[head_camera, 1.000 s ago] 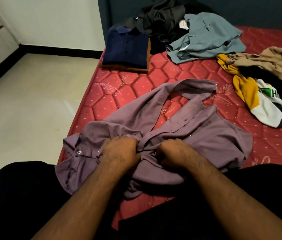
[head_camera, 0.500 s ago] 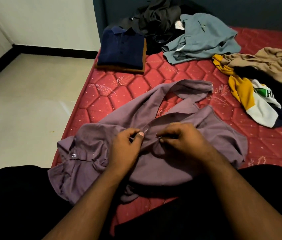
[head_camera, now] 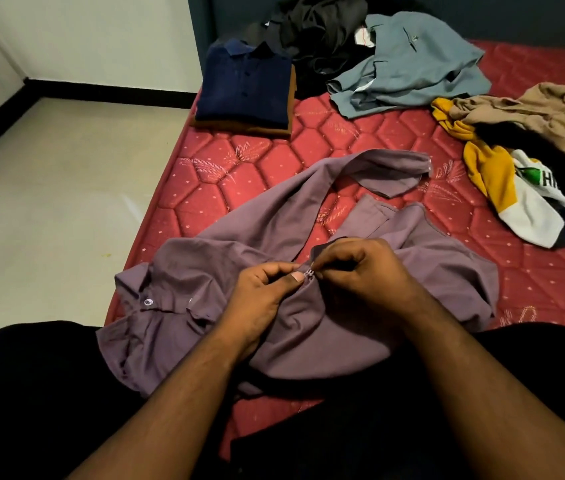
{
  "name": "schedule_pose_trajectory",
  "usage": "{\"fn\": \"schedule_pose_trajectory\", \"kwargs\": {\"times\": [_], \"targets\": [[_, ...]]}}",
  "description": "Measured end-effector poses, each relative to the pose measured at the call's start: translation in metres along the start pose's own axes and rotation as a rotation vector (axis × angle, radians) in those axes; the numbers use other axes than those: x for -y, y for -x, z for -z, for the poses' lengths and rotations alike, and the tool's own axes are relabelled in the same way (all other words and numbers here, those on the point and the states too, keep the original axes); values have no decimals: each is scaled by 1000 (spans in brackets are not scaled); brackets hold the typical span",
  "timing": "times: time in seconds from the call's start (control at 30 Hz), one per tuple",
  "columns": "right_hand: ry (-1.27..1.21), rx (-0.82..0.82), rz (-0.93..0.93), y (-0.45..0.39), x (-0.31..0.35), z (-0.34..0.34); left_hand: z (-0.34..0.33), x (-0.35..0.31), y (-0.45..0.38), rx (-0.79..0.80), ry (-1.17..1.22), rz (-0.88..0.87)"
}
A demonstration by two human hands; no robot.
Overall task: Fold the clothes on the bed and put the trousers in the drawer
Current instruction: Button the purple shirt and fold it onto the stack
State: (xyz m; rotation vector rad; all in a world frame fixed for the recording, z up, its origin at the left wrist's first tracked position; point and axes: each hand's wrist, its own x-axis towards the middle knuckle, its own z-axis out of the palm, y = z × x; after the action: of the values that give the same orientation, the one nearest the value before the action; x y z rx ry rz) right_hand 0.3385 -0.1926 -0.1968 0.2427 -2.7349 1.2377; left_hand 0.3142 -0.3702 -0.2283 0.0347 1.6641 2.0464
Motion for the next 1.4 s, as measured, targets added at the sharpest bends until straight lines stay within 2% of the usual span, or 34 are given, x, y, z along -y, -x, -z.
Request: {"fn": "schedule_pose_trajectory", "kwargs": {"times": [0.2, 0.57, 0.83, 1.03, 1.1, 1.23, 1.4], "targets": [[213, 35, 84, 0, -3, -7, 3, 7, -3, 22, 158, 162], [172, -2, 90, -2, -5, -15, 6, 10, -7, 15, 165, 181], [171, 61, 82, -2, -8, -13, 1, 20, -3, -78, 47, 6], [183, 73, 107, 0, -9, -14, 4, 24, -4, -71, -126, -139], [156, 56, 84, 0, -9, -16, 5, 26, -4, -65, -221, -207], [57, 84, -77, 2, -7, -18, 9, 33, -3, -66, -415, -331], [152, 102, -42, -1, -14, -20, 7, 39, -3, -124, -457, -366]]}}
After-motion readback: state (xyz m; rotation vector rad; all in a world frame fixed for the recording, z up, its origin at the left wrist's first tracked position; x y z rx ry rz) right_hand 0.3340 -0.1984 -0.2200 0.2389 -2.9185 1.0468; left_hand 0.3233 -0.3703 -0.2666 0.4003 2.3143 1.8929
